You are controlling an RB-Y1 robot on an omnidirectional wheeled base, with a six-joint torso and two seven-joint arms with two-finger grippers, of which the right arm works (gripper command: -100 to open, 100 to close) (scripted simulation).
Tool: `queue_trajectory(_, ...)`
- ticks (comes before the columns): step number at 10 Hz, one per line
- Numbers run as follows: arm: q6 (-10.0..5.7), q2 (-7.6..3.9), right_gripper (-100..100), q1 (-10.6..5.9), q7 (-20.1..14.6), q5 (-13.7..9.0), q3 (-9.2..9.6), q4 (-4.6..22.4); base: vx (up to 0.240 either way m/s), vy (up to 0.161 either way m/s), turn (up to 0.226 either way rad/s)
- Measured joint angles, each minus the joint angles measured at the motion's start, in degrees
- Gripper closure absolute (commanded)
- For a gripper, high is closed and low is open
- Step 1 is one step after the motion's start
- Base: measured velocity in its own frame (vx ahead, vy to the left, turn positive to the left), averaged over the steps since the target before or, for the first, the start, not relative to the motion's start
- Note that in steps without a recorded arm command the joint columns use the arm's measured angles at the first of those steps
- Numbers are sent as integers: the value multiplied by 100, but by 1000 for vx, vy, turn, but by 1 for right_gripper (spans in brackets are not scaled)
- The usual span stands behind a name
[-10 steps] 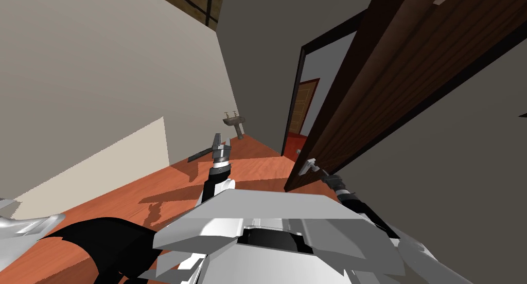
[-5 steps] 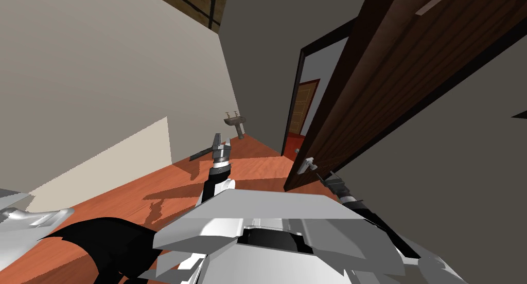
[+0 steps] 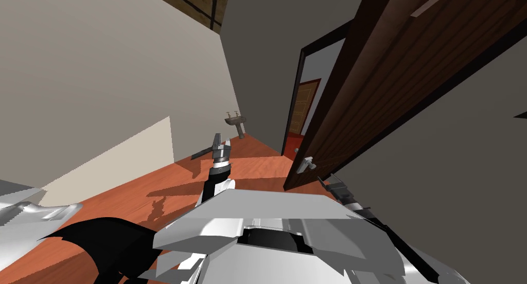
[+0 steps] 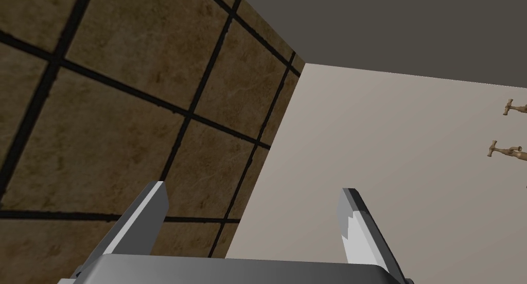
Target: Pull the door open
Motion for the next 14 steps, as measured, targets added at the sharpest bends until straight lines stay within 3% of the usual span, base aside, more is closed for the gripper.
queue_trajectory(4,-589,-195,-100,135,-480,40,348,-58,-27,-21,24)
queue_trajectory(6,-942,-390,-100,312,-765,34,595,-264,-40,-27,35)
queue_trajectory(9,-1249,-614,-100,463,-1081,22,860,-467,-20,-16,11)
queue_trajectory(14,-1127,-595,-100,395,-1116,-70,775,-471,195,51,56)
